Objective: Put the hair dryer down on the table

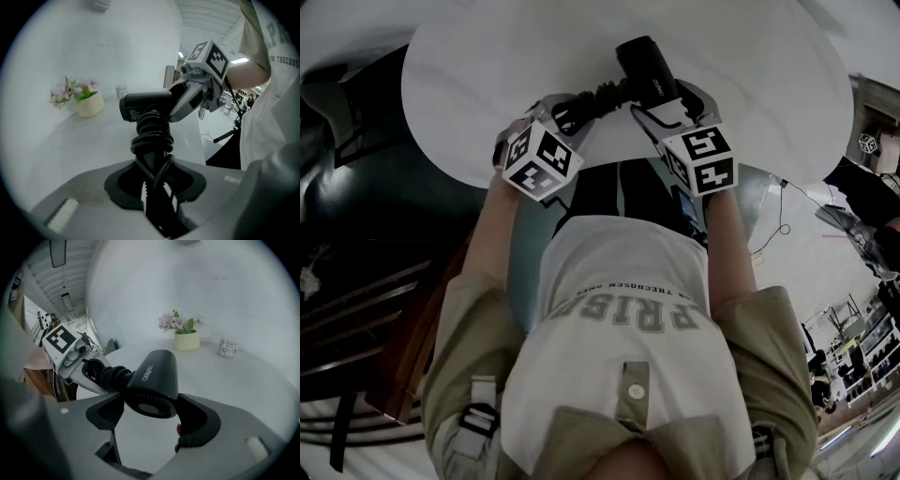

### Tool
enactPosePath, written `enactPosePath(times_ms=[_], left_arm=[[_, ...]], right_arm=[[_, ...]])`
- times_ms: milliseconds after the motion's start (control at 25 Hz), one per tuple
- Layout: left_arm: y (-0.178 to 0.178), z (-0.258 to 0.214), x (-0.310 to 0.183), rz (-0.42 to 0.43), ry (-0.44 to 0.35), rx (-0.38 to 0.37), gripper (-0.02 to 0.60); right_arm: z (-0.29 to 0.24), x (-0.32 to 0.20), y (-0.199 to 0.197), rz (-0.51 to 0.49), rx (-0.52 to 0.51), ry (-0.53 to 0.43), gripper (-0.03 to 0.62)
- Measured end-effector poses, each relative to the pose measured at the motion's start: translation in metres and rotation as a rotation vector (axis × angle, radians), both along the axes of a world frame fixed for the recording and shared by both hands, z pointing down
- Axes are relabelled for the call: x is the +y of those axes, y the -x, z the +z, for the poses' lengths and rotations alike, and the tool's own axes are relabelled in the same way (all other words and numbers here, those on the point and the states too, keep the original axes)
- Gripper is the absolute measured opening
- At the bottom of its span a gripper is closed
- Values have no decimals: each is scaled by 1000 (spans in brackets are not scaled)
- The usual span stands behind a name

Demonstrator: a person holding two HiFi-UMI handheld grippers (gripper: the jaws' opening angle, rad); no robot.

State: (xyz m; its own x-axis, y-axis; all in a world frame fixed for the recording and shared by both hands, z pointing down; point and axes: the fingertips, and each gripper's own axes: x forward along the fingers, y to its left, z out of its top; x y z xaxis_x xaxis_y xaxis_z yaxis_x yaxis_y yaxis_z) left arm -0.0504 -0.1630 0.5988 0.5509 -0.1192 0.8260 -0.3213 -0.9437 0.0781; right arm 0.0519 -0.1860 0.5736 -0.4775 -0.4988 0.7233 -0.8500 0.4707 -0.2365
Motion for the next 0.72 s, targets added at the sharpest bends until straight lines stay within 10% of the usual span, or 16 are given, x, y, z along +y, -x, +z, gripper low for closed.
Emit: enactPosePath(times_ms=[720], left_arm=[[7, 30, 13, 38, 69, -28, 132]], right_arm=[[24, 8, 3, -14, 47, 49, 357]])
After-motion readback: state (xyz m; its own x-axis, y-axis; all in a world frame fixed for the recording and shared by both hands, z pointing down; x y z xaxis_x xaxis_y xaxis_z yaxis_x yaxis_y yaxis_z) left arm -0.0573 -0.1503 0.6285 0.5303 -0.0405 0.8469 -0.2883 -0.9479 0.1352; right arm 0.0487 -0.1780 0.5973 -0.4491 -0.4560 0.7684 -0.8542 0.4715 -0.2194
